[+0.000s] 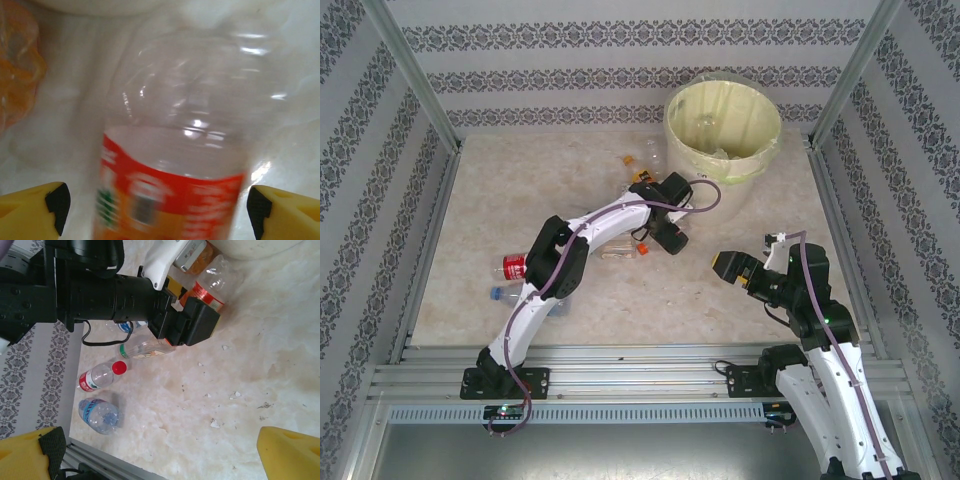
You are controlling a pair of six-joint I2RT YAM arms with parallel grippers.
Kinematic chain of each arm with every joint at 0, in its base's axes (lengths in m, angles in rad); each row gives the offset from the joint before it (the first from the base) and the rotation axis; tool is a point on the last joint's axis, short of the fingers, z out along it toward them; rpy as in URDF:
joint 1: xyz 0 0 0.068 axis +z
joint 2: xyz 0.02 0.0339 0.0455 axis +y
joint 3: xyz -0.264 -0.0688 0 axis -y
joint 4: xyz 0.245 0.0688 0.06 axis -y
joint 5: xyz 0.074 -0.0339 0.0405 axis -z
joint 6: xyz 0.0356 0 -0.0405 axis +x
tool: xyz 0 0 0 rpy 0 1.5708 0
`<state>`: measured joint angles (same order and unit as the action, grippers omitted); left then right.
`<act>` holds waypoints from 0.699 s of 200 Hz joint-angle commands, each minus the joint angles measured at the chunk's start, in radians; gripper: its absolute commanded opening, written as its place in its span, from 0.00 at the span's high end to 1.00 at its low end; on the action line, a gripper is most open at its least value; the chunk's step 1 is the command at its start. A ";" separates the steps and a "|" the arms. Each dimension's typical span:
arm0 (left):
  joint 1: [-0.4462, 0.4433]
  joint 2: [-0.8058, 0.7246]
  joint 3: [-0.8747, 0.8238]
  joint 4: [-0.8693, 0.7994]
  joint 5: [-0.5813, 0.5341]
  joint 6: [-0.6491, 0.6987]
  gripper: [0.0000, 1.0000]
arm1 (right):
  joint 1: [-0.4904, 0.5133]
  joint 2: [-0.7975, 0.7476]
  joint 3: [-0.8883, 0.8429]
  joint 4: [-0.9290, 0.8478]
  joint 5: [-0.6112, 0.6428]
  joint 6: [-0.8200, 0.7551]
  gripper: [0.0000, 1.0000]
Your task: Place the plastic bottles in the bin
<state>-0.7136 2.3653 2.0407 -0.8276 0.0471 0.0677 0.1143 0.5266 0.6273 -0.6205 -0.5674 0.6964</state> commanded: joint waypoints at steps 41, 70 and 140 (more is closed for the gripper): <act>0.023 0.009 0.006 -0.080 0.022 -0.011 0.10 | 0.013 -0.006 -0.007 0.005 -0.021 -0.004 0.02; 0.023 -0.011 -0.031 -0.077 0.048 -0.030 0.11 | 0.015 -0.002 -0.011 0.010 -0.024 -0.004 0.02; 0.023 -0.067 -0.112 -0.064 0.088 -0.099 0.20 | 0.016 -0.011 -0.024 0.019 -0.028 0.008 0.02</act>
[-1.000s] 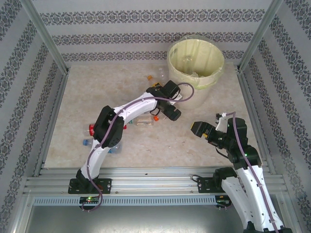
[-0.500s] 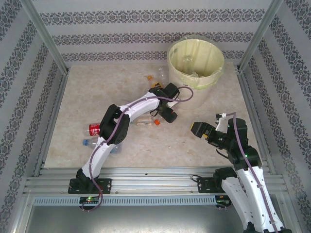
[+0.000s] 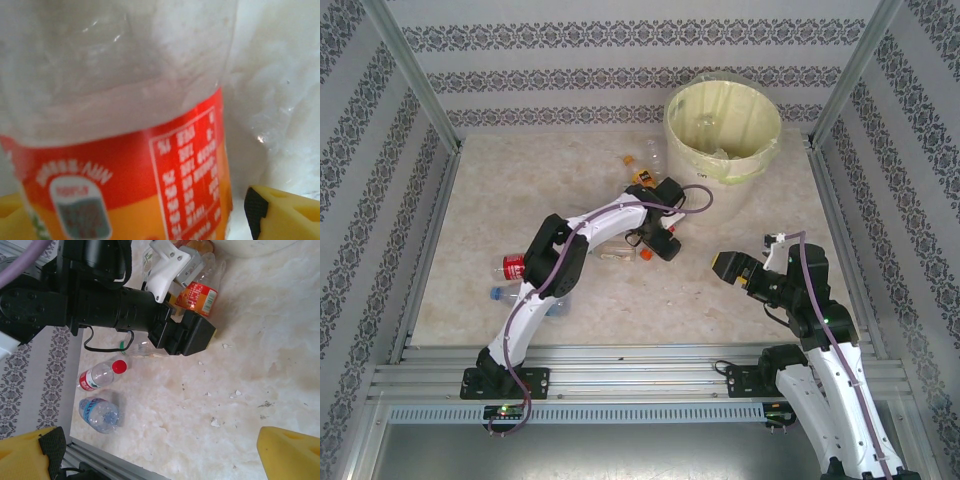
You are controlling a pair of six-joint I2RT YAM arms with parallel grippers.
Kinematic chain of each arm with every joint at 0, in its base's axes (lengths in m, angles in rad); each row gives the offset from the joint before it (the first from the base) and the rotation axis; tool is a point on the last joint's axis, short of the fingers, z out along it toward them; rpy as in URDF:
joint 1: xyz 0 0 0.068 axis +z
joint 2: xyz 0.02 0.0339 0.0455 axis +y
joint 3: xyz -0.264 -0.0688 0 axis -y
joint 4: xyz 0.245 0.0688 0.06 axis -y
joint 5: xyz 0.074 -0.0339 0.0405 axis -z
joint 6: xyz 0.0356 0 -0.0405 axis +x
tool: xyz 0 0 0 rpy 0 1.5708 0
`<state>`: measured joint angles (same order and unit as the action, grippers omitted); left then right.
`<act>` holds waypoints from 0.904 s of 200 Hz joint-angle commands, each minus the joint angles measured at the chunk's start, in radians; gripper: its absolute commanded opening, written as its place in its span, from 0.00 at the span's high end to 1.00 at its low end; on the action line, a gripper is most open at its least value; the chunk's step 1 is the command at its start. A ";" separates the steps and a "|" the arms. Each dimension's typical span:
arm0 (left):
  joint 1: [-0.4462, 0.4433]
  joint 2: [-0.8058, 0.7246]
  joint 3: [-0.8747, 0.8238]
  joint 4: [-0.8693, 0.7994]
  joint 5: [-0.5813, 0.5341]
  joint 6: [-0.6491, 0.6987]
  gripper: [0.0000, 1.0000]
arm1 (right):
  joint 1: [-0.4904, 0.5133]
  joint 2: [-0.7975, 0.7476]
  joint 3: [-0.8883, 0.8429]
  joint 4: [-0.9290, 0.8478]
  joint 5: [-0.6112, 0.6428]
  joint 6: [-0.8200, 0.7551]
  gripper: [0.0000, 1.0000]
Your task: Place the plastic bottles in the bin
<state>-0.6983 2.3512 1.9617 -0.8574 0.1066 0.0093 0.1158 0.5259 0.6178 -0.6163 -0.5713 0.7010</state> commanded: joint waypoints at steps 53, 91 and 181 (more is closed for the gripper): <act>0.008 -0.147 -0.104 0.032 0.086 -0.109 0.36 | 0.018 -0.031 -0.026 0.009 -0.029 0.016 0.02; 0.007 -0.344 -0.284 0.191 0.210 -0.195 0.36 | 0.019 -0.049 -0.036 0.029 -0.071 0.042 0.02; -0.022 -0.829 -0.787 0.635 0.616 -0.450 0.36 | 0.091 0.016 -0.064 0.418 -0.319 0.280 0.02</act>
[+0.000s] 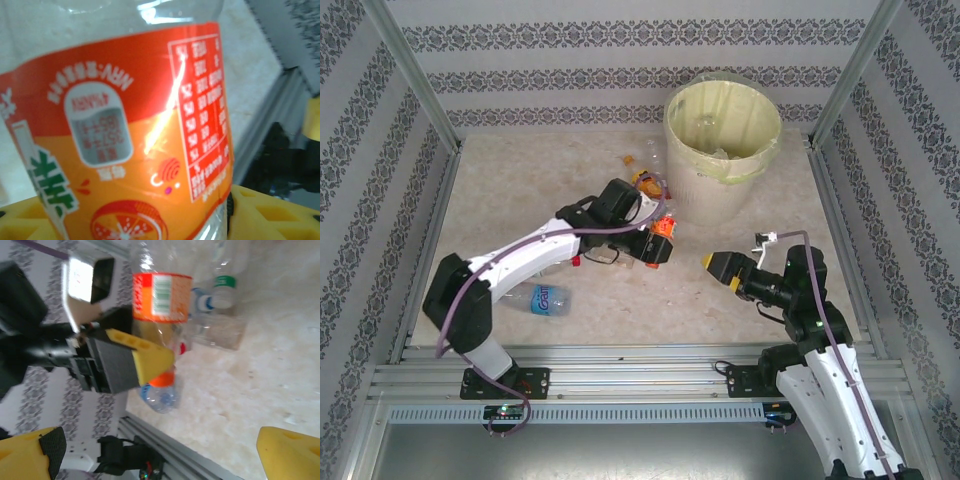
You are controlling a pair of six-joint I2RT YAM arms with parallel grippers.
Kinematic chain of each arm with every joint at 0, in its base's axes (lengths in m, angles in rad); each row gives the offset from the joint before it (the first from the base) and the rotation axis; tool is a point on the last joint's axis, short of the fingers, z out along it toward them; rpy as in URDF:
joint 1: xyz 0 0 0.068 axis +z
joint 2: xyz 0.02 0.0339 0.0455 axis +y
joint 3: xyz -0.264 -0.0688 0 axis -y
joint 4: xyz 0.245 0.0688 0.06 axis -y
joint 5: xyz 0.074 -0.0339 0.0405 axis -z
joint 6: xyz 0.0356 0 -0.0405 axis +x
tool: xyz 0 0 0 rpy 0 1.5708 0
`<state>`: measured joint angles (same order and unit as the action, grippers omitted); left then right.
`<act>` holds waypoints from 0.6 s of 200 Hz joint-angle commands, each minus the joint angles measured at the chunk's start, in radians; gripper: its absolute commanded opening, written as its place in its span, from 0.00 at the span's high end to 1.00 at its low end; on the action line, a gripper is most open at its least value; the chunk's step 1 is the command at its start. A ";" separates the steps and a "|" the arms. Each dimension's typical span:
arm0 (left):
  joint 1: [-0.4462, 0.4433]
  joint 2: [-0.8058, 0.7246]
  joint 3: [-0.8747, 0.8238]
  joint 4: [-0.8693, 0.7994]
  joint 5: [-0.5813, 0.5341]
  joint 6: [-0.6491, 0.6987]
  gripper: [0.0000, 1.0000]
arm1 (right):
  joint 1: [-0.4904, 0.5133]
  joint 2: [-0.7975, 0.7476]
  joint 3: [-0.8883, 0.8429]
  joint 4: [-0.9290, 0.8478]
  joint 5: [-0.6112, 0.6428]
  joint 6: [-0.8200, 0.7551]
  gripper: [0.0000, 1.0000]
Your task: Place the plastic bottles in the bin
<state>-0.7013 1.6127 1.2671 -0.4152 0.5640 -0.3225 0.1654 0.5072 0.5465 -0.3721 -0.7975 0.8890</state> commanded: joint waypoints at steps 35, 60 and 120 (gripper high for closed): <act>-0.051 -0.232 -0.228 0.353 0.194 -0.230 0.36 | 0.126 0.088 0.031 0.252 -0.048 0.124 0.02; -0.078 -0.308 -0.315 0.459 0.196 -0.299 0.37 | 0.180 0.137 0.044 0.306 -0.013 0.143 0.02; -0.164 -0.381 -0.392 0.498 0.134 -0.330 0.37 | 0.292 0.240 0.093 0.408 0.056 0.169 0.02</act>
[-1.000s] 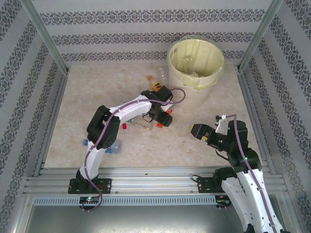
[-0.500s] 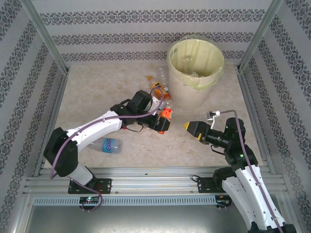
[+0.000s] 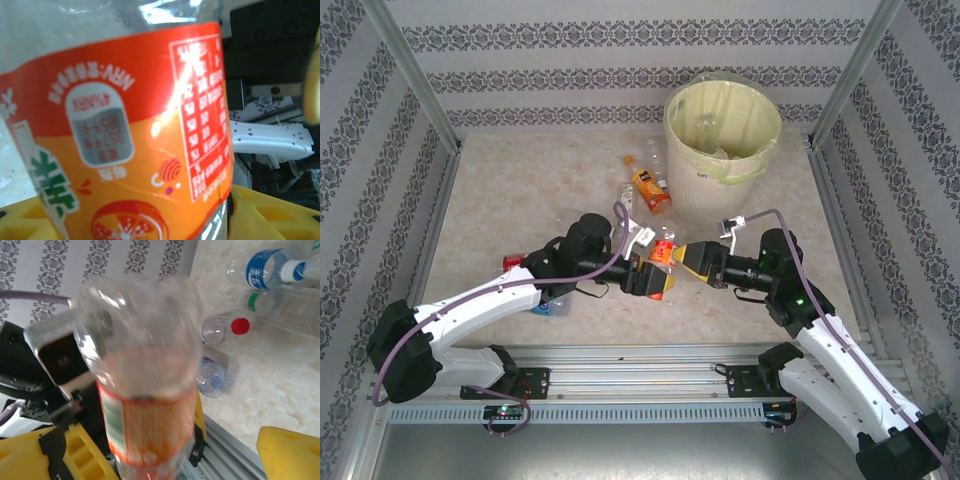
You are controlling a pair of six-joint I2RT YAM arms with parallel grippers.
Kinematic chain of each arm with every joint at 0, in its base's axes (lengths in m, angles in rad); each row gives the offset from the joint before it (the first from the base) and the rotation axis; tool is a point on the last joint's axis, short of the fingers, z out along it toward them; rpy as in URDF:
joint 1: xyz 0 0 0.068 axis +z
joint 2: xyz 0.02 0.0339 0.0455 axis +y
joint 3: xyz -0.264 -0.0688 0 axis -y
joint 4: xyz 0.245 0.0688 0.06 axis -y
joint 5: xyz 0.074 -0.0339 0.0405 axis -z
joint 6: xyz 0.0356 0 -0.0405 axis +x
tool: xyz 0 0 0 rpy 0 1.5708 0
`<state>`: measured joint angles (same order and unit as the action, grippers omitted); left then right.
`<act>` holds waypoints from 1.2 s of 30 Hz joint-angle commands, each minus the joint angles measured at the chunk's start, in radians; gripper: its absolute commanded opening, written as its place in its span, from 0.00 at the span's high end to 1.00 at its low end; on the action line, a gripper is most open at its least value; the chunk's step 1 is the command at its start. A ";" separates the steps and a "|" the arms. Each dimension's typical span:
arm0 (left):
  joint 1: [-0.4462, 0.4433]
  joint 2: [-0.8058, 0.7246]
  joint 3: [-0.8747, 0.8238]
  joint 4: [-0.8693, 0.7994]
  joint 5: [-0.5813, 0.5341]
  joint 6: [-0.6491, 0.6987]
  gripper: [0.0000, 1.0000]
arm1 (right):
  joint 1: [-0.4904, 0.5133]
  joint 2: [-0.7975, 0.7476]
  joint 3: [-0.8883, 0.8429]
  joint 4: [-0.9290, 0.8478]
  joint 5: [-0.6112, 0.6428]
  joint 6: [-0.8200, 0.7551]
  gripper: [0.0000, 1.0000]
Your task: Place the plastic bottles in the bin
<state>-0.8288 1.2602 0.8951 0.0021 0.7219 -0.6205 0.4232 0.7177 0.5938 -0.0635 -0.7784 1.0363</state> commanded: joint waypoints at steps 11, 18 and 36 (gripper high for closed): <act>-0.084 -0.041 -0.042 0.091 -0.072 -0.027 0.37 | 0.086 0.081 0.067 0.120 0.076 0.023 0.23; -0.086 -0.065 -0.050 0.083 -0.109 -0.031 0.31 | 0.086 0.055 0.084 0.056 0.104 -0.009 0.43; -0.086 -0.303 -0.017 0.065 -0.432 -0.036 0.00 | -0.033 0.056 0.557 -0.548 0.359 -0.403 0.47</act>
<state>-0.9039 1.0161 0.8604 0.0498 0.3943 -0.6632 0.4229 0.7536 1.0550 -0.4744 -0.5056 0.7620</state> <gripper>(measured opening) 0.998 0.529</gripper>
